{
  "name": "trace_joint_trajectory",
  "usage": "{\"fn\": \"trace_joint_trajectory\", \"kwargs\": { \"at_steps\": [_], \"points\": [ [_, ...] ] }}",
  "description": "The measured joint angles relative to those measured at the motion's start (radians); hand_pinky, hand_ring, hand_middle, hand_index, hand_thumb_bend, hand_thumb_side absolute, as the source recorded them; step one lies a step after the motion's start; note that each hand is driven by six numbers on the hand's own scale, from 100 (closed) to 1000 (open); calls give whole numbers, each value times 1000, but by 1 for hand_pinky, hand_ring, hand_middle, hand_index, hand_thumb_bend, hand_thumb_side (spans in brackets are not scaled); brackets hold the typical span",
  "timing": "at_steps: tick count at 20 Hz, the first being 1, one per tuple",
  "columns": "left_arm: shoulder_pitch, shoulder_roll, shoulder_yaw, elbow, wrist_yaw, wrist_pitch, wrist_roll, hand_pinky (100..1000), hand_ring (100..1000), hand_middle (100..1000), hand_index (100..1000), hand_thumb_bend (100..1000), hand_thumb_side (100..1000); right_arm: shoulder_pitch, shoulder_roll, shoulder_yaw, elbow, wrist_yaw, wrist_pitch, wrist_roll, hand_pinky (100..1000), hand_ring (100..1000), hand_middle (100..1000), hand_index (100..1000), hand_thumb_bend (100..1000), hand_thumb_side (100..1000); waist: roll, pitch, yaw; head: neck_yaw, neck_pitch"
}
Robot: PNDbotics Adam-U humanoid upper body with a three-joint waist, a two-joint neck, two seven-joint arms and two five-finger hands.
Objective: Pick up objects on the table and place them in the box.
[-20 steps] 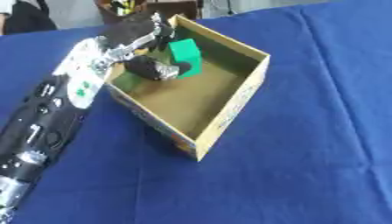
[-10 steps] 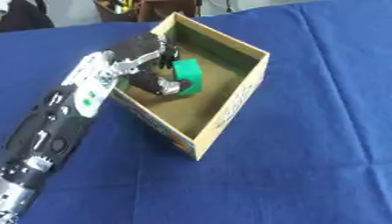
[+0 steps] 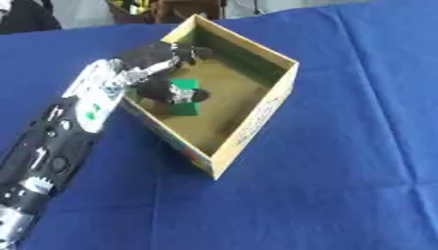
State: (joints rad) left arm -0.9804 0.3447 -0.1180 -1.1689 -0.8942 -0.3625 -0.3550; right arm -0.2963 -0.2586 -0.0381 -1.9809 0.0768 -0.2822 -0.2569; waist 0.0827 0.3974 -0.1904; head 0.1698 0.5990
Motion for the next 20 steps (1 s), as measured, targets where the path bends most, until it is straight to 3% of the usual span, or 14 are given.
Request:
{"fn": "trace_joint_trajectory", "kwargs": {
  "at_steps": [3, 5, 10, 12, 15, 20],
  "points": [
    [28, 19, 31, -78, 61, 40, 77, 591, 692, 731, 916, 624, 1000, 14, 0, -6, 0, 0, -1, -6, 890, 898, 737, 829, 100, 773, -9, -15, 19, -16, 13],
    [51, 36, 53, -147, 148, 78, 131, 558, 652, 684, 877, 564, 1000, 20, -1, -10, 0, 1, 0, -12, 890, 897, 737, 829, 100, 774, -12, -24, 34, -29, 24],
    [137, 93, 112, -371, 507, 216, 232, 533, 617, 645, 818, 406, 1000, 40, -6, -23, 0, 2, 1, -28, 889, 896, 738, 828, 100, 775, -21, -50, 76, -61, 45],
    [192, 117, 134, -463, 643, 264, 241, 513, 607, 635, 809, 321, 1000, 47, -10, -27, 0, 2, 2, -34, 888, 896, 738, 828, 100, 777, -26, -58, 90, -71, 52],
    [282, 149, 174, -598, 803, 314, 268, 485, 584, 606, 763, 266, 974, 58, -11, -34, 0, 2, 1, -43, 887, 895, 738, 828, 100, 778, -42, -75, 100, -92, 57],
    [439, 164, 233, -771, 971, 358, 339, 463, 562, 597, 754, 207, 953, 68, -11, -42, 0, 2, -3, -57, 886, 893, 739, 828, 100, 780, -58, -87, 119, -116, 66]
  ]
}}
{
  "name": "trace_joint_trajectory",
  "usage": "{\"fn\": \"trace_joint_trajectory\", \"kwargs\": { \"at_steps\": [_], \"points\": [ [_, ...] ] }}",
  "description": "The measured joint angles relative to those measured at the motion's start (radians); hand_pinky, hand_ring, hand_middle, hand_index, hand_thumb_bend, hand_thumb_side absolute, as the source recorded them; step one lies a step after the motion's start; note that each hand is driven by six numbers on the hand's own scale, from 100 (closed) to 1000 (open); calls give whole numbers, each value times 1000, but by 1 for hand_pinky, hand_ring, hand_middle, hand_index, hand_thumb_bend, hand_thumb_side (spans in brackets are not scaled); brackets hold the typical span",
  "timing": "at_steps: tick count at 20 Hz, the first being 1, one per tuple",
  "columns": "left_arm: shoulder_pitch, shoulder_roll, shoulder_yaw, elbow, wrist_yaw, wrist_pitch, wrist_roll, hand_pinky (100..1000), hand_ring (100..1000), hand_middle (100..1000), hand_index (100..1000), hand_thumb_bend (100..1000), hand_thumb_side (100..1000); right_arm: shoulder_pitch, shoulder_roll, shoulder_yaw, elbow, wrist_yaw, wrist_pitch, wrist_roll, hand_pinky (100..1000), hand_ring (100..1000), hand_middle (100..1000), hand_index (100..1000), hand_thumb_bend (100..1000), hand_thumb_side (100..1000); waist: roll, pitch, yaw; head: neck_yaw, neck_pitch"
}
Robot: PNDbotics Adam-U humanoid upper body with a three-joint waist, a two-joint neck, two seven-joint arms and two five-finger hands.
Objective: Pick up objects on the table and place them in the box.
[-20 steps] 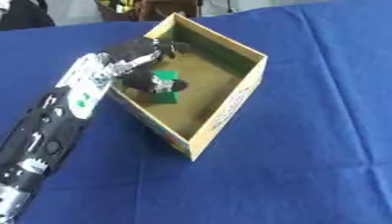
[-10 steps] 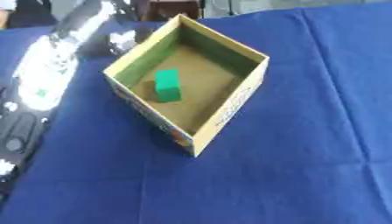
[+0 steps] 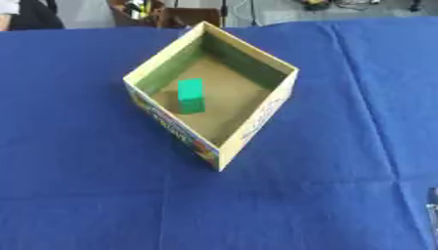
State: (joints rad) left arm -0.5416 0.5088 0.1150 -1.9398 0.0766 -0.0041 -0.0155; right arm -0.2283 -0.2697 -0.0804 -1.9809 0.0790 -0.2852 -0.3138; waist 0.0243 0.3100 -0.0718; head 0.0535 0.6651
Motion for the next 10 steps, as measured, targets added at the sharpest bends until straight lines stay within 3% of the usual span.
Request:
{"fn": "trace_joint_trajectory", "kwargs": {
  "at_steps": [5, 10],
  "points": [
    [130, -27, 35, -38, 110, -51, 56, 468, 572, 628, 806, 188, 1000, 12, -3, -6, 0, 0, -6, -7, 886, 893, 738, 829, 100, 782, -10, -12, 17, -13, 17],
    [238, -78, 65, -42, 136, -150, 81, 496, 594, 664, 827, 196, 1000, 19, -8, -12, 0, 0, -10, -12, 885, 893, 739, 829, 100, 785, -17, -17, 41, -22, 25]
  ]
}}
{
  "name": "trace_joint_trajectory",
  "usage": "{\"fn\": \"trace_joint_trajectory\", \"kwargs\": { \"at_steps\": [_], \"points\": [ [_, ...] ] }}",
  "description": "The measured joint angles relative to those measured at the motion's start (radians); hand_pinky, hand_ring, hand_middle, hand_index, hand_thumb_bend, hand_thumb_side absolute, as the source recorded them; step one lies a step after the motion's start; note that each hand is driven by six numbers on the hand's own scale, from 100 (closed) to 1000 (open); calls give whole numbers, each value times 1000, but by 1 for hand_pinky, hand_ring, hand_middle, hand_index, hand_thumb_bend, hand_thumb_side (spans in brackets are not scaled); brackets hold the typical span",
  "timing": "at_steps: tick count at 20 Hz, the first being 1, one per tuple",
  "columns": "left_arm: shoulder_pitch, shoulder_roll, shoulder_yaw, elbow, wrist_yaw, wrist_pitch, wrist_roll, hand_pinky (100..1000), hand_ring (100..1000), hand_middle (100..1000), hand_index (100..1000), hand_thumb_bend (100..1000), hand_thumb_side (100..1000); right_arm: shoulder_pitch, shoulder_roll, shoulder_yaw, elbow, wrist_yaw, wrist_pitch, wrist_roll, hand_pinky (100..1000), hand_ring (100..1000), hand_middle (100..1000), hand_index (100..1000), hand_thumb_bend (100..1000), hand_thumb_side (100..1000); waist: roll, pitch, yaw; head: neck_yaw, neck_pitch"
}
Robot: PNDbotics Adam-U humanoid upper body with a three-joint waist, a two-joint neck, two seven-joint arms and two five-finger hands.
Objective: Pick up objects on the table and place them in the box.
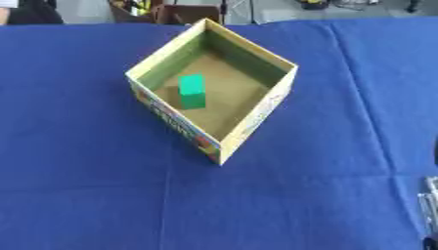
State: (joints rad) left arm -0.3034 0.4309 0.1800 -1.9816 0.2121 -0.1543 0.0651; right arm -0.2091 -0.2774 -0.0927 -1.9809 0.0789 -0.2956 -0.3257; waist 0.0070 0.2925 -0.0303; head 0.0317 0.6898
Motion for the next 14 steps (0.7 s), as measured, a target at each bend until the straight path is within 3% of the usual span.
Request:
{"fn": "trace_joint_trajectory", "kwargs": {
  "at_steps": [2, 3, 9, 14],
  "points": [
    [27, -19, 9, -1, -2, -42, 0, 522, 617, 693, 841, 208, 1000, 4, 0, 0, 0, 0, -3, -3, 885, 893, 739, 829, 100, 785, -4, -1, 8, -2, 0],
    [36, -29, 12, -1, -3, -61, -2, 547, 670, 753, 853, 221, 1000, 5, 0, 0, 0, 0, -4, -4, 884, 893, 739, 828, 100, 785, -7, -2, 10, -2, 1],
    [62, -83, 26, -1, -35, -132, -21, 586, 695, 759, 879, 273, 1000, 8, 0, -6, 0, 6, -17, -5, 882, 894, 742, 827, 100, 792, -16, -2, 18, -1, 3],
    [66, -98, 29, -1, -57, -156, -25, 581, 695, 768, 879, 280, 1000, 8, 0, -7, 0, 8, -22, -5, 887, 895, 741, 823, 100, 793, -16, -2, 18, 0, 3]
  ]
}}
